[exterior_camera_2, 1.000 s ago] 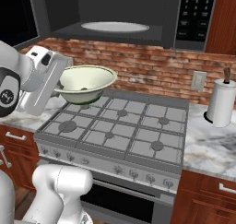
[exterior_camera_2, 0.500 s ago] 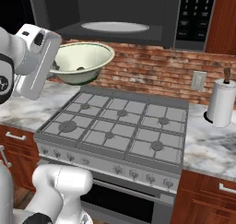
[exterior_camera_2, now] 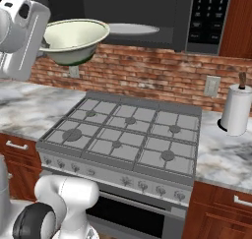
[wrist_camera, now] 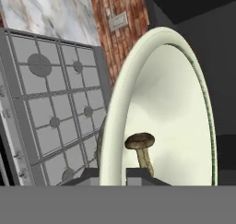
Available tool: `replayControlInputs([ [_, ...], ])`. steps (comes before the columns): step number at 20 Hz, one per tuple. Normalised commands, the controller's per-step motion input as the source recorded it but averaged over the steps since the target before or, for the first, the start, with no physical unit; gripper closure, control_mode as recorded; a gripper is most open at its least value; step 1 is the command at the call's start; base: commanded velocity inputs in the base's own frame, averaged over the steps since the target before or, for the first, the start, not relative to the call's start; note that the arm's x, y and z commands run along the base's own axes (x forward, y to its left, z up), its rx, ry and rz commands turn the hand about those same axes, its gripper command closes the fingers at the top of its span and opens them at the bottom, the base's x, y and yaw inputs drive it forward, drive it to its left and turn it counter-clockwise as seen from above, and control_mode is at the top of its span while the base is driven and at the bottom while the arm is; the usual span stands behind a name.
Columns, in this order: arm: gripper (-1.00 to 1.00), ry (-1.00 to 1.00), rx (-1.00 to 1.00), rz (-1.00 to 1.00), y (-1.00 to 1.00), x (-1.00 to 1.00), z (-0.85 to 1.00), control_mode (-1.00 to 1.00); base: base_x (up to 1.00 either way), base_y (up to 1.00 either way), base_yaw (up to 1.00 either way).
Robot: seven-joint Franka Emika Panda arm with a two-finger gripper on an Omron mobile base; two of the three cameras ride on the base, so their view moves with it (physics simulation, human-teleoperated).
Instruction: Pick the mushroom from the sink and place it in the bowl. Then pick the bowl and place it in the microwave. Then close the microwave door and press the start button.
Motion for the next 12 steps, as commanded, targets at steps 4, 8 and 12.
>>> replayControlInputs([
  [4, 1.00, -0.08, 0.00, 0.04, 0.31, 0.34, 0.14, -1.00, 0.00, 0.00, 0.00],
  [8, 1.00, -0.08, 0.00, 0.07, 0.07, 0.62, 0.00, -1.00, 0.00, 0.00, 0.00],
  [12, 1.00, -0.07, 0.00, 0.07, 0.01, 0.84, 0.00, -1.00, 0.00, 0.00, 0.00],
])
